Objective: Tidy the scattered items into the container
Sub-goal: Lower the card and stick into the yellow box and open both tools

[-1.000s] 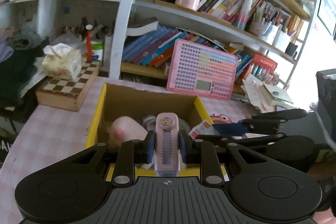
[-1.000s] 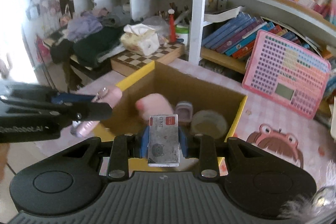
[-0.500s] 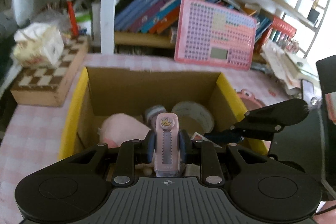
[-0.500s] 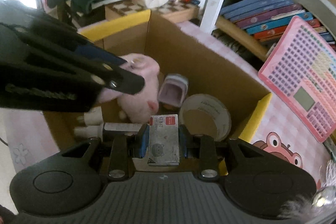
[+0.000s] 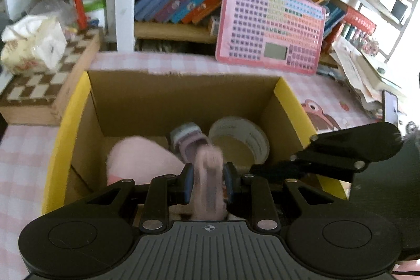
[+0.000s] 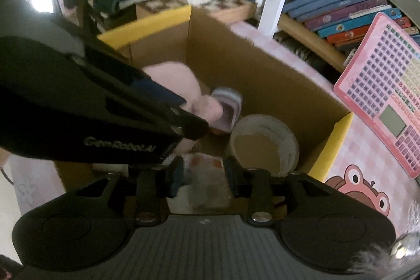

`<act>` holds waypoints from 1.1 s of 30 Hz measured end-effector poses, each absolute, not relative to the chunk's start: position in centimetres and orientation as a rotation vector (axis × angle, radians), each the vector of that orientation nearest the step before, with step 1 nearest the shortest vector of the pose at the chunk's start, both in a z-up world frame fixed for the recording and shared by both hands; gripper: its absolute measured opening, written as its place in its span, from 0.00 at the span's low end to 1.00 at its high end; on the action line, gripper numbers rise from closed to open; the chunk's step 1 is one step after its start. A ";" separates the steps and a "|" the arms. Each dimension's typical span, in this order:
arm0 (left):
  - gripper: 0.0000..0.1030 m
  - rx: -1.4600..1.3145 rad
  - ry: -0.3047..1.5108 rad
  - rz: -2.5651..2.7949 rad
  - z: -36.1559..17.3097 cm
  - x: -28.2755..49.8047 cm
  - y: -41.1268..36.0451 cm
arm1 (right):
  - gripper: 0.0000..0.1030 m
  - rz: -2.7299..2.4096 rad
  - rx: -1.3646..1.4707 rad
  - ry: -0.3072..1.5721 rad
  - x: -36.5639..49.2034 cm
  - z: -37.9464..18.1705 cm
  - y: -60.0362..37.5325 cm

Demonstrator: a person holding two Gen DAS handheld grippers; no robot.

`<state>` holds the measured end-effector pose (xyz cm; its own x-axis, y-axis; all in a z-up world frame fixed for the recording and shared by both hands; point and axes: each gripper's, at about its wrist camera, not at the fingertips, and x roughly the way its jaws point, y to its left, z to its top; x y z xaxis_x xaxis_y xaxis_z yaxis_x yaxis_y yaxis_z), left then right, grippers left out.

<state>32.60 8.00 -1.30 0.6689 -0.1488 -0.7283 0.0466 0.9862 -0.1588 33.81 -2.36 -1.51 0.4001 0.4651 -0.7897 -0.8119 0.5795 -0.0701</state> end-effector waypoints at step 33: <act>0.67 -0.112 0.517 -0.028 8.3 19.1 3.4 | 0.35 0.700 -0.134 0.714 25.8 5.1 -17.2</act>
